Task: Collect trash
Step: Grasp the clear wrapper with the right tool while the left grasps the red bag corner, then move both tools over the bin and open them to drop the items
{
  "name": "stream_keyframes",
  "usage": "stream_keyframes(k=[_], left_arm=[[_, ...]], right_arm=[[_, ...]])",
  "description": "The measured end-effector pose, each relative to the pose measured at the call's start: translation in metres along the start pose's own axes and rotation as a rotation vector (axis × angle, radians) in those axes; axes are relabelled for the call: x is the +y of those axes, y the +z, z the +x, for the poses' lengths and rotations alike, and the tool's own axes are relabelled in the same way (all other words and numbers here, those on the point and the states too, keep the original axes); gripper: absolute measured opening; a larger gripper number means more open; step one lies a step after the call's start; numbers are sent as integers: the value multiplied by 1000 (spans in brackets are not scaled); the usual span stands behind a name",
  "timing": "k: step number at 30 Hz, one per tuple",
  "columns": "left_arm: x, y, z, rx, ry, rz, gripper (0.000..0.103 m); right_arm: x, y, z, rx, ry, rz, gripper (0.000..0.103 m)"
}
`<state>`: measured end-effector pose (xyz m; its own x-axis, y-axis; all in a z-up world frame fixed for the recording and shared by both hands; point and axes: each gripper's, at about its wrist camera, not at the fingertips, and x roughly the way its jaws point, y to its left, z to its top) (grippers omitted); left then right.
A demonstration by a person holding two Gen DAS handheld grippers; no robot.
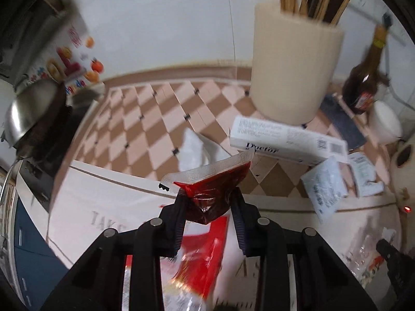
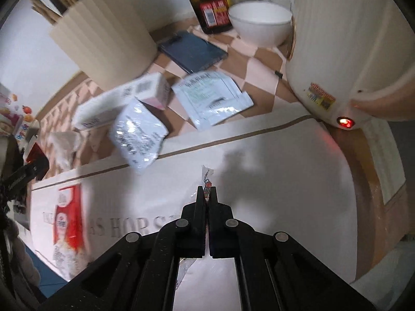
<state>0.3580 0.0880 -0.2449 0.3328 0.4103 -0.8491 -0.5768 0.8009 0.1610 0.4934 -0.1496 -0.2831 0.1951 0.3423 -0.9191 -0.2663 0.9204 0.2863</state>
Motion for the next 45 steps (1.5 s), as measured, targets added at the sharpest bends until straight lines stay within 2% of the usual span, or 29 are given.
stream_keyframes(k=[4, 6, 10, 14, 18, 22, 24, 28, 31, 35, 37, 40, 42, 43, 44, 45], left_arm=[[27, -19, -45, -50, -60, -14, 29], [43, -41, -70, -65, -96, -16, 29], [77, -90, -100, -43, -161, -17, 29], [111, -159, -113, 32, -207, -12, 29], [134, -233, -96, 170, -210, 8, 29], [142, -304, -37, 374, -217, 6, 29], [140, -332, 0, 455, -218, -2, 29], [123, -387, 96, 594, -250, -19, 29], [100, -430, 187, 697, -297, -31, 29], [66, -482, 293, 816, -365, -36, 30], [51, -502, 333, 858, -369, -21, 31], [37, -530, 375, 913, -389, -5, 33], [33, -544, 389, 929, -369, 17, 35], [35, -548, 394, 931, -358, 26, 42], [34, -551, 397, 925, -350, 30, 56], [43, -556, 394, 903, -352, 30, 66]], right_arm=[[12, -24, -46, -65, 28, -7, 1], [19, -42, -69, -85, 44, -11, 1], [27, -96, -107, -98, 83, -1, 1], [32, -178, -125, -54, 125, 24, 0], [29, -256, -103, 57, 149, 70, 0], [16, -332, -39, 206, 150, 147, 0], [10, -358, 1, 260, 137, 166, 0], [-7, -421, 116, 401, 123, 204, 0], [-21, -458, 206, 482, 116, 212, 0], [-37, -493, 309, 539, 115, 189, 0], [-43, -509, 360, 554, 114, 144, 1], [-46, -518, 407, 556, 91, 64, 1], [-51, -525, 434, 565, 90, 41, 1], [-51, -529, 444, 575, 88, 28, 2], [-51, -530, 449, 582, 83, 19, 2], [-51, -532, 454, 585, 81, 10, 5]])
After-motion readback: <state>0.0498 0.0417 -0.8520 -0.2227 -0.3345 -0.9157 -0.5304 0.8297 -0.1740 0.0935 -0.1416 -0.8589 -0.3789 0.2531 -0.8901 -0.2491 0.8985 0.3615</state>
